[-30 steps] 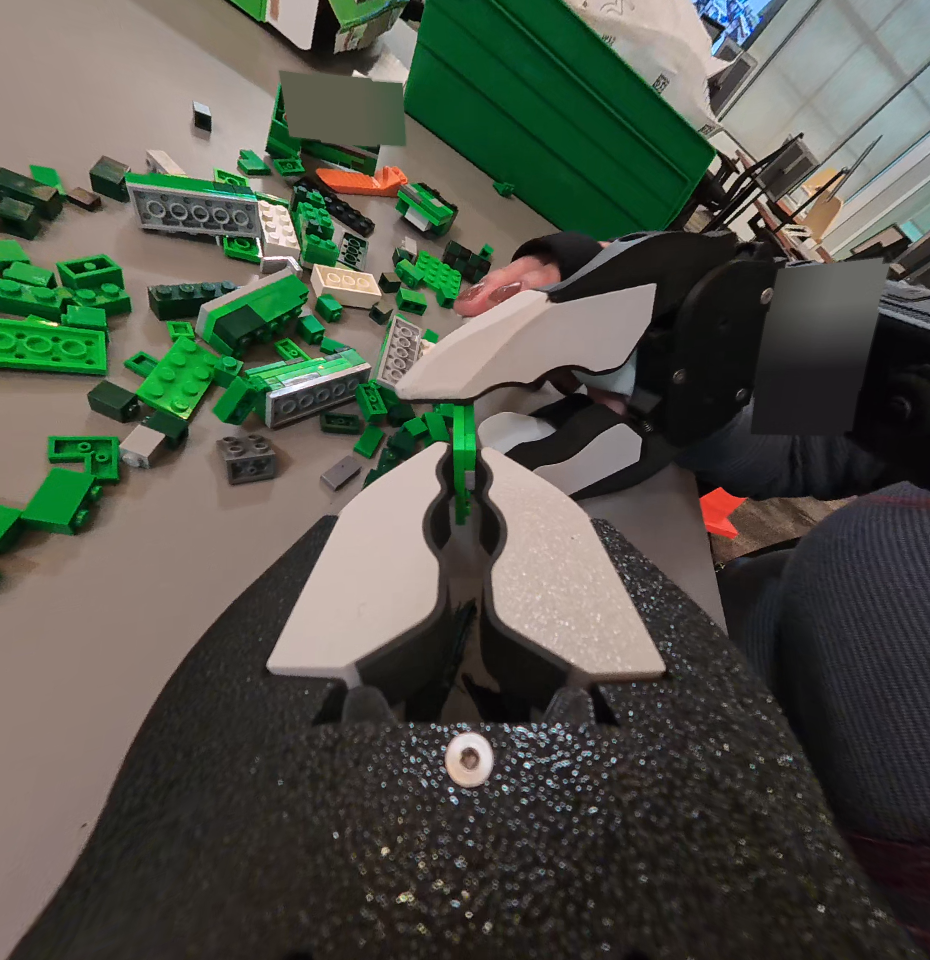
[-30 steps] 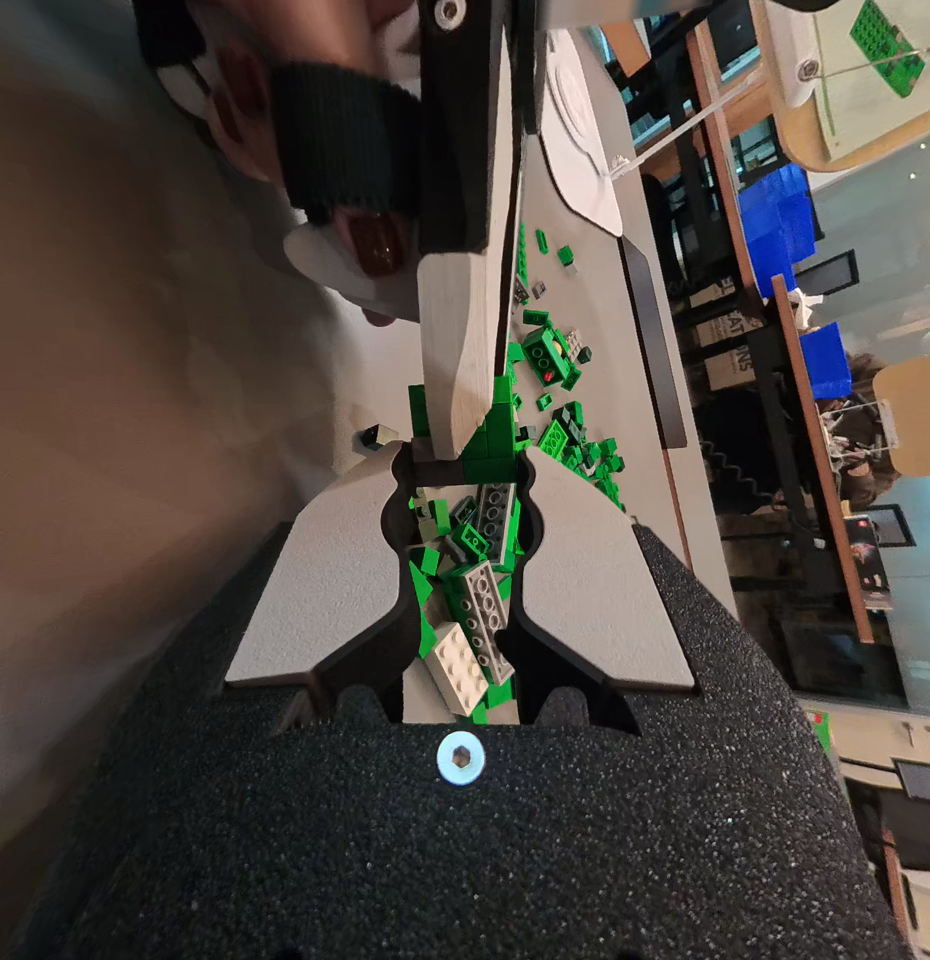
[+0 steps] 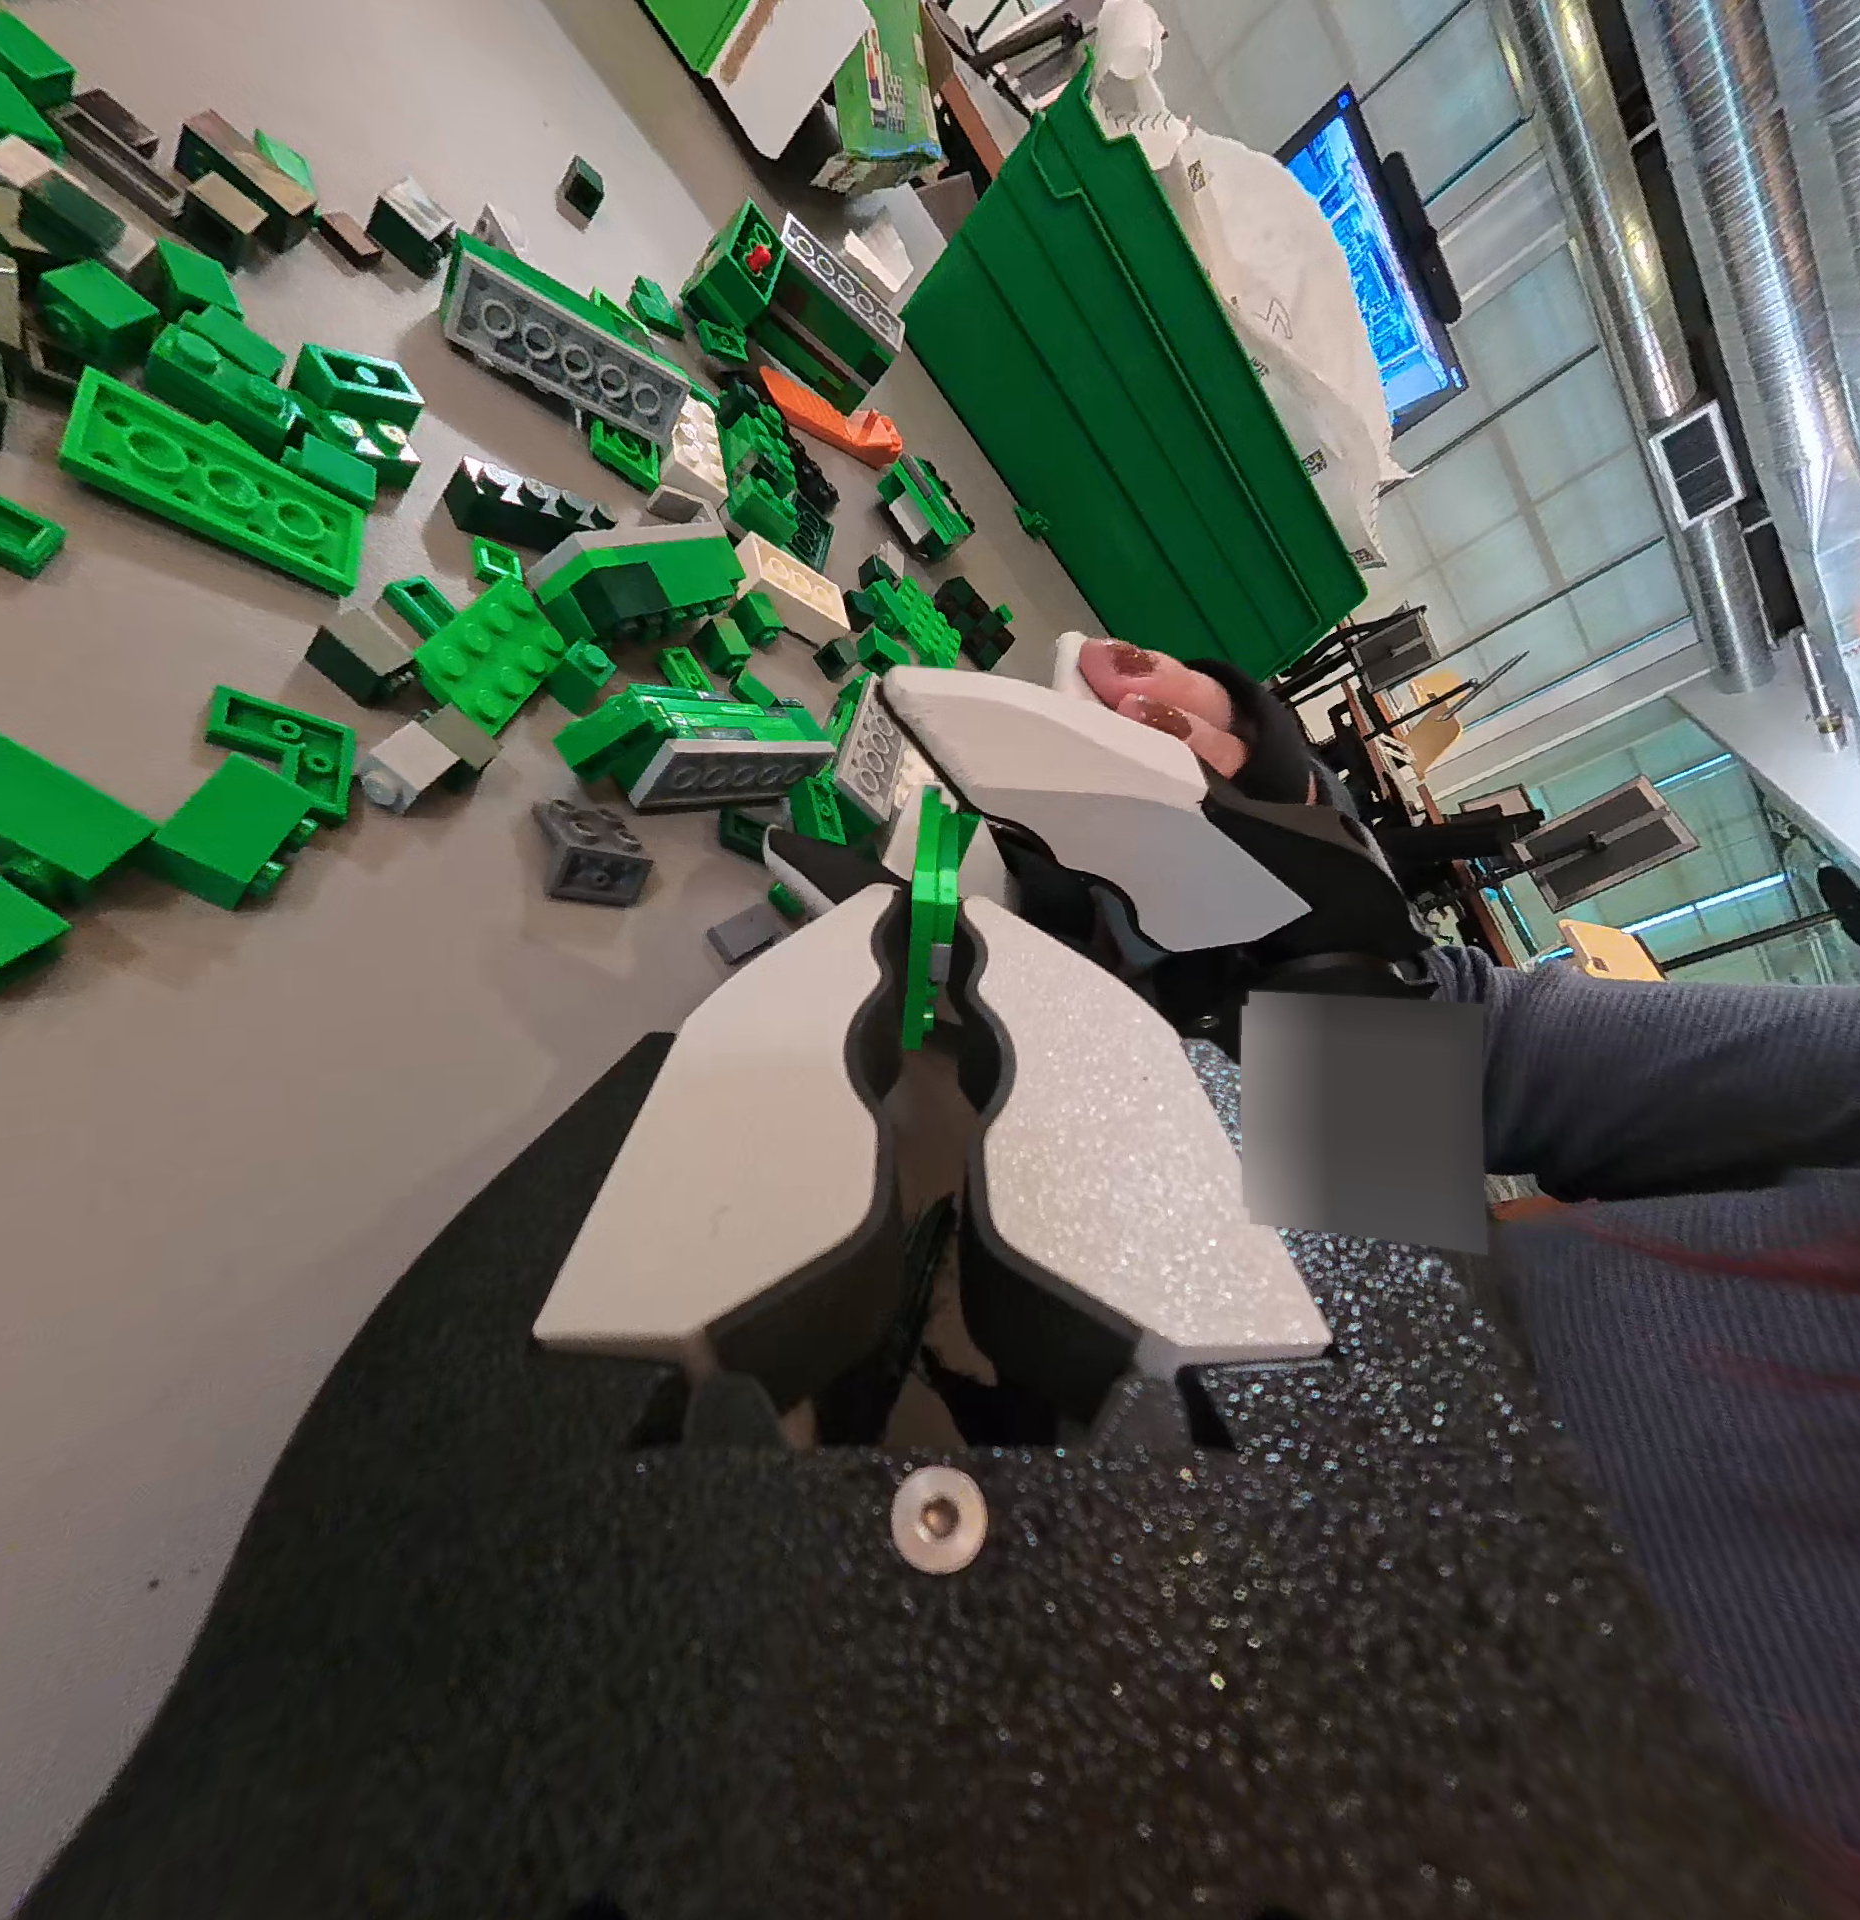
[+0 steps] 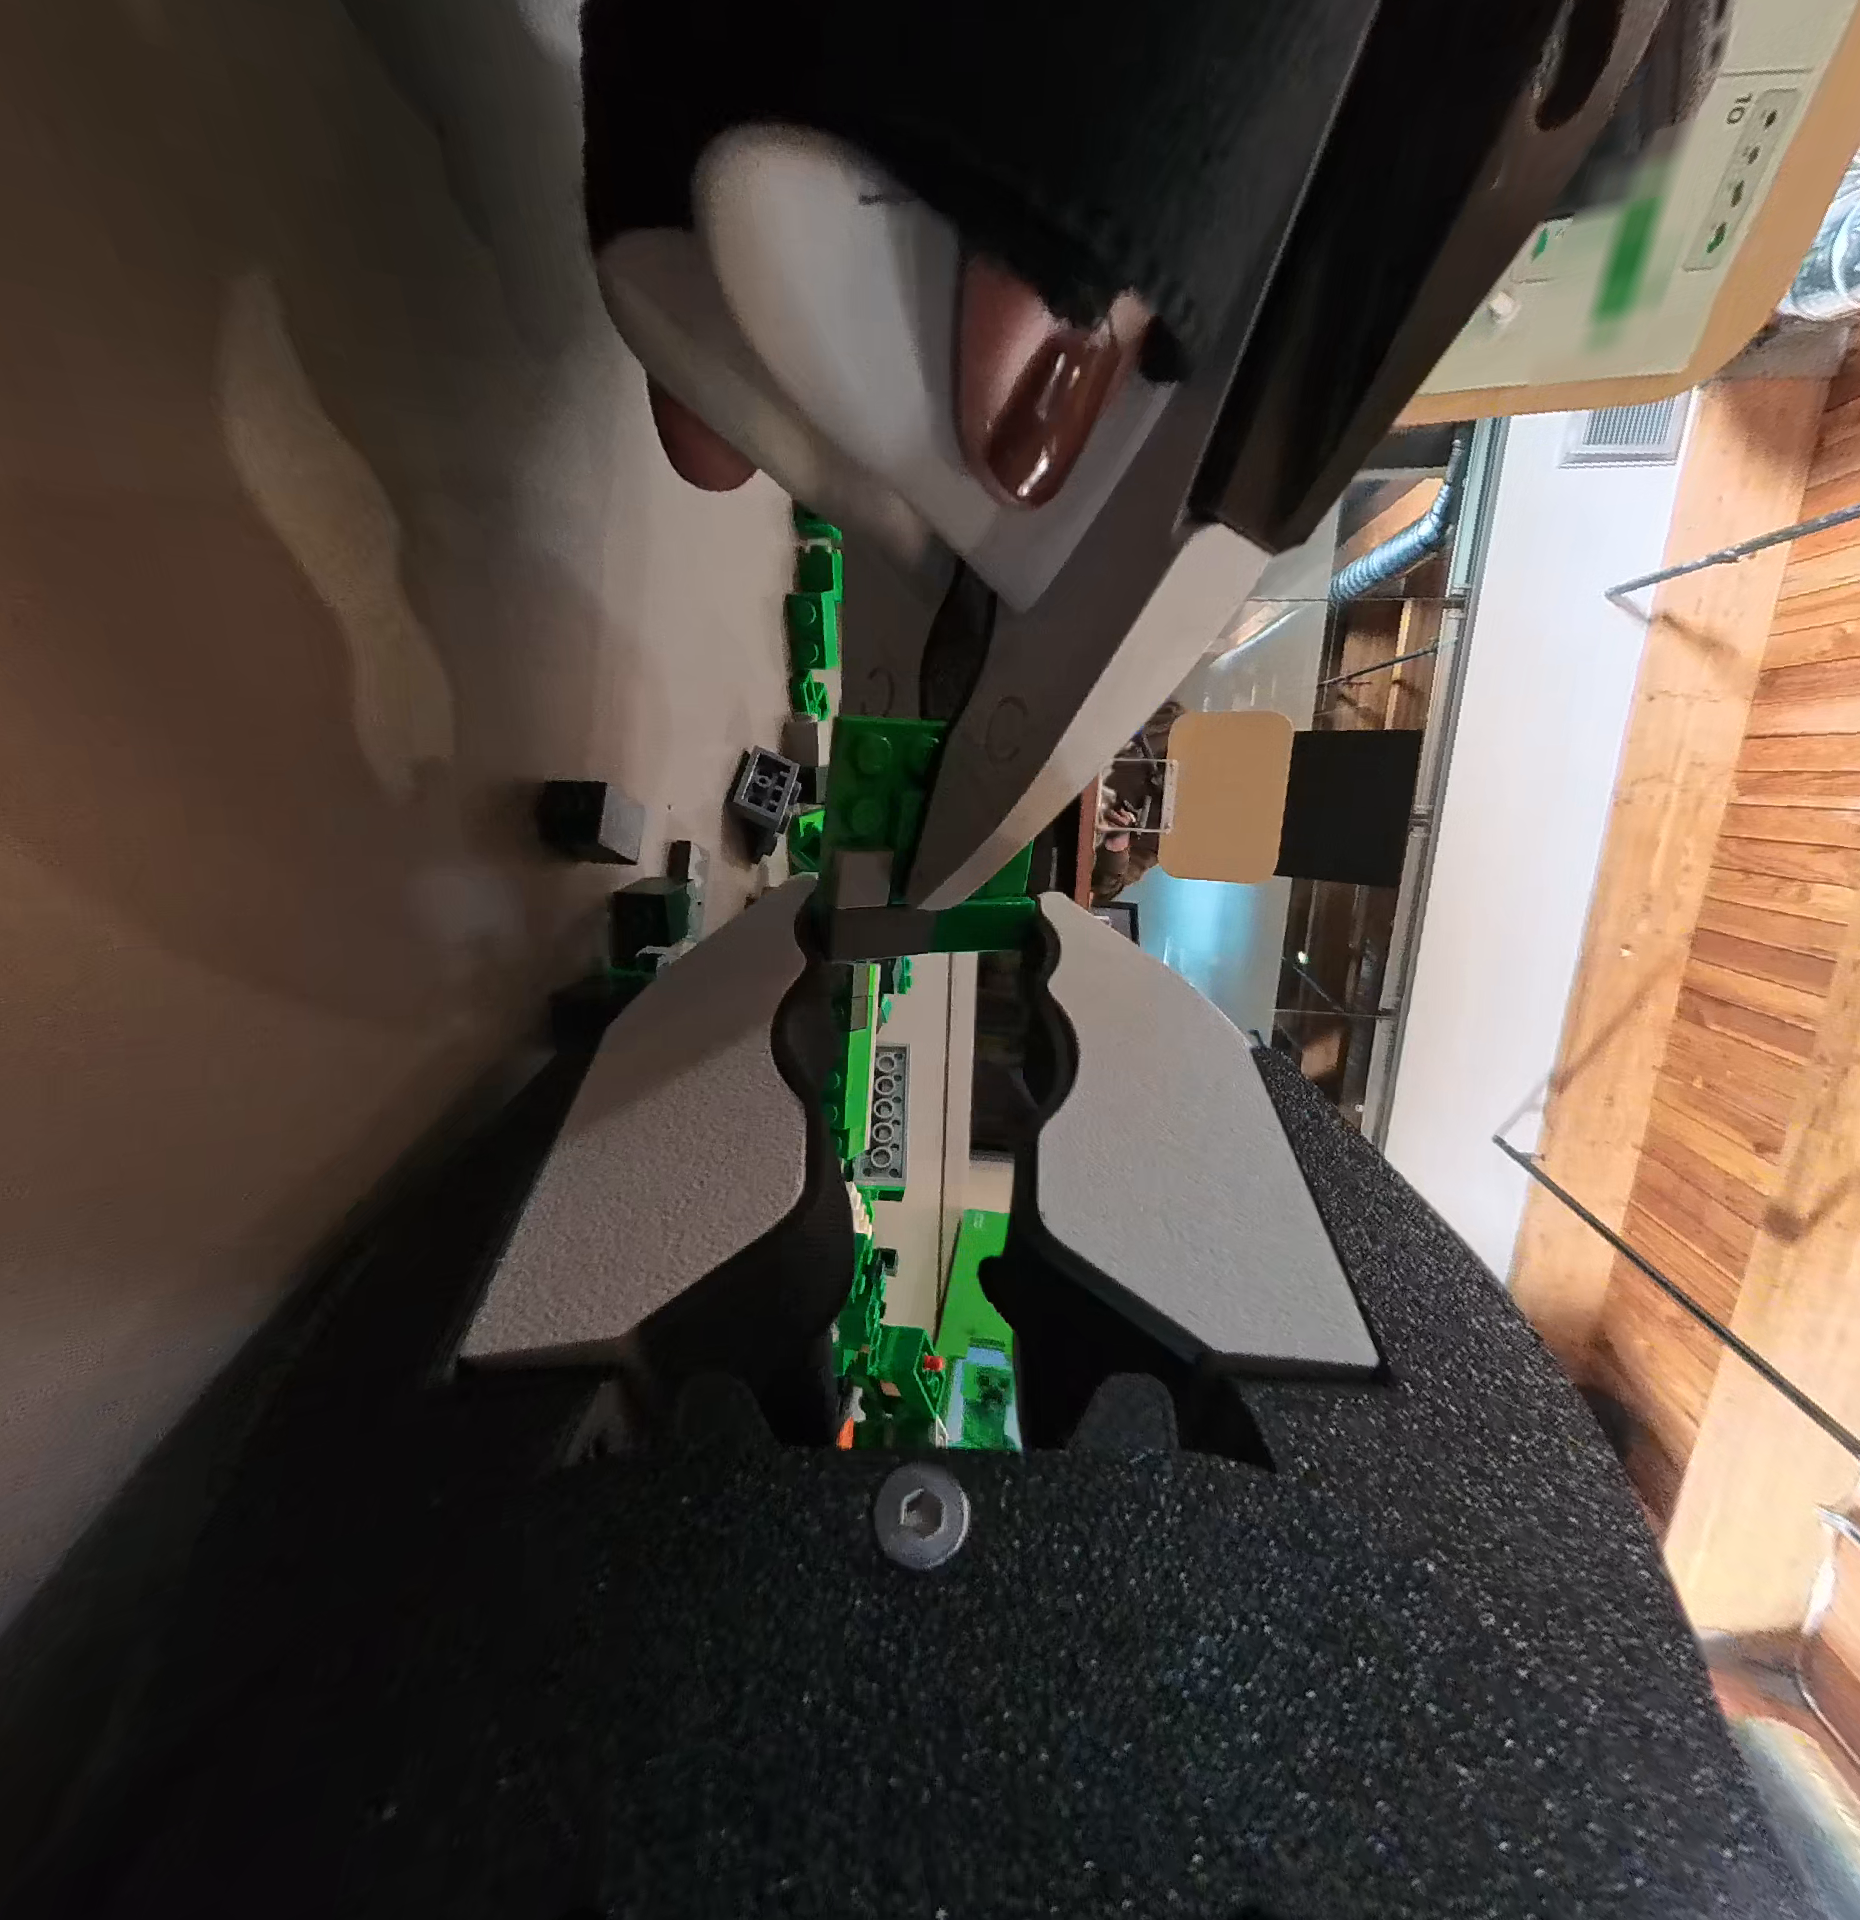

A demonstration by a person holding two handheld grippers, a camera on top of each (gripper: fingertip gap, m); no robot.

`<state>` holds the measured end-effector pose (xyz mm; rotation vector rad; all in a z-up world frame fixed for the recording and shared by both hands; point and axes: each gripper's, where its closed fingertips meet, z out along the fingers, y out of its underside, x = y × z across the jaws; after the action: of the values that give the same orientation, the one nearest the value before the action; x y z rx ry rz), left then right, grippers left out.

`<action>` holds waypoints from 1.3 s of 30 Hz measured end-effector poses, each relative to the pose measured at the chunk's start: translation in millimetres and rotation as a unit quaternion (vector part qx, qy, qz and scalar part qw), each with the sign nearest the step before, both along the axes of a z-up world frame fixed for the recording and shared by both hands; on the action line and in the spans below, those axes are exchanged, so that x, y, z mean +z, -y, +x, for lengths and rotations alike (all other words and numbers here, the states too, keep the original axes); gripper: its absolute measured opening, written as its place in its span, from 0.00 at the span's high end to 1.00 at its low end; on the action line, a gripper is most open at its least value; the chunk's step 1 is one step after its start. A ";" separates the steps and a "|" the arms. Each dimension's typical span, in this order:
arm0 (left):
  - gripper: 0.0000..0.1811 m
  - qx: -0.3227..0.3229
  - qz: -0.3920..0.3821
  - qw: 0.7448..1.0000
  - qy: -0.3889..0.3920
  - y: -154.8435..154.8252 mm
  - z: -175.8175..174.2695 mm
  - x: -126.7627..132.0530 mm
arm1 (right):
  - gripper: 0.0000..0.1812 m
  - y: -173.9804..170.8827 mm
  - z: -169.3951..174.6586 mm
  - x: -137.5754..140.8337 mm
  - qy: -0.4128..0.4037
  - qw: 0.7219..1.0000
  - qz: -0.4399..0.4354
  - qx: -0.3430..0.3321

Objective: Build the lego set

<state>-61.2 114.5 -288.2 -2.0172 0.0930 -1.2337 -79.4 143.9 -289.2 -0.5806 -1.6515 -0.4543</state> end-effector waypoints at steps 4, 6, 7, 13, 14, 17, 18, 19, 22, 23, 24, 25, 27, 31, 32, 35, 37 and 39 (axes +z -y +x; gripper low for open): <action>0.96 0.009 -0.003 1.000 0.022 -1.4 -3.0 3.0 | 0.82 1.9 -0.7 6.9 -0.009 0.999 0.041 0.002; 0.96 0.014 0.002 1.000 0.002 -2.1 -2.8 1.0 | 0.81 0.4 -0.8 3.2 -0.009 1.000 0.015 0.001; 0.96 0.016 0.005 1.000 -0.007 -2.3 -2.6 0.2 | 0.81 -0.6 -0.3 1.2 -0.009 1.000 0.001 0.000; 0.96 0.053 0.029 0.998 -0.032 -7.0 -11.0 2.2 | 0.80 -7.0 7.6 -8.8 -0.003 0.992 -0.126 -0.015; 0.96 0.054 0.032 0.997 -0.036 -7.2 -11.6 2.4 | 0.79 -6.8 8.5 -10.1 -0.001 0.989 -0.146 -0.013; 0.97 0.053 0.045 0.995 -0.068 -7.9 -11.6 0.6 | 0.77 -3.6 10.5 -12.6 0.012 0.982 -0.189 -0.007; 0.97 0.052 0.048 0.994 -0.078 -7.9 -11.4 -0.3 | 0.76 -2.0 10.7 -12.1 0.013 0.981 -0.196 -0.003; 0.97 0.047 0.049 0.994 -0.082 -7.5 -10.0 -0.6 | 0.74 1.9 9.9 -11.2 0.013 0.979 -0.203 0.008; 0.97 0.033 0.050 0.994 -0.090 -5.9 -5.5 -1.9 | 0.72 15.4 4.6 -9.5 0.010 0.976 -0.213 0.037; 0.96 0.025 0.052 0.994 -0.092 -4.8 -3.0 -1.9 | 0.73 17.9 3.1 -9.6 0.011 0.978 -0.205 0.041; 0.97 0.016 0.053 0.994 -0.094 -3.6 -0.4 -2.2 | 0.74 19.1 1.9 -9.8 0.013 0.979 -0.197 0.043; 0.97 0.009 0.054 0.994 -0.096 -2.5 1.8 -2.6 | 0.75 19.6 1.2 -10.2 0.015 0.980 -0.192 0.042; 0.97 -0.011 0.057 0.993 -0.100 0.8 7.3 -3.0 | 0.77 20.0 0.6 -11.1 0.016 0.981 -0.191 0.042; 0.96 -0.022 0.053 0.993 -0.100 3.5 11.8 -3.7 | 0.79 20.0 1.0 -9.5 0.019 0.985 -0.163 0.050; 0.96 -0.015 0.053 0.994 -0.093 2.5 11.4 -2.5 | 0.79 18.3 0.6 -8.2 0.020 0.988 -0.143 0.047; 0.96 -0.006 0.044 0.996 -0.076 0.7 9.5 -1.3 | 0.80 13.7 -1.5 -4.3 0.017 0.997 -0.070 0.030; 0.96 -0.004 0.037 0.998 -0.054 0.2 8.0 0.8 | 0.80 11.6 -3.5 -1.6 0.011 0.999 -0.047 0.022; 0.96 -0.002 0.030 0.999 -0.040 -0.1 6.9 1.5 | 0.80 10.5 -4.9 -0.4 0.007 0.999 -0.031 0.017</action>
<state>-54.3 114.6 -286.7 -2.0152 0.1713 -1.1400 -84.3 133.4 -289.6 -0.5958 -1.6907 -0.3835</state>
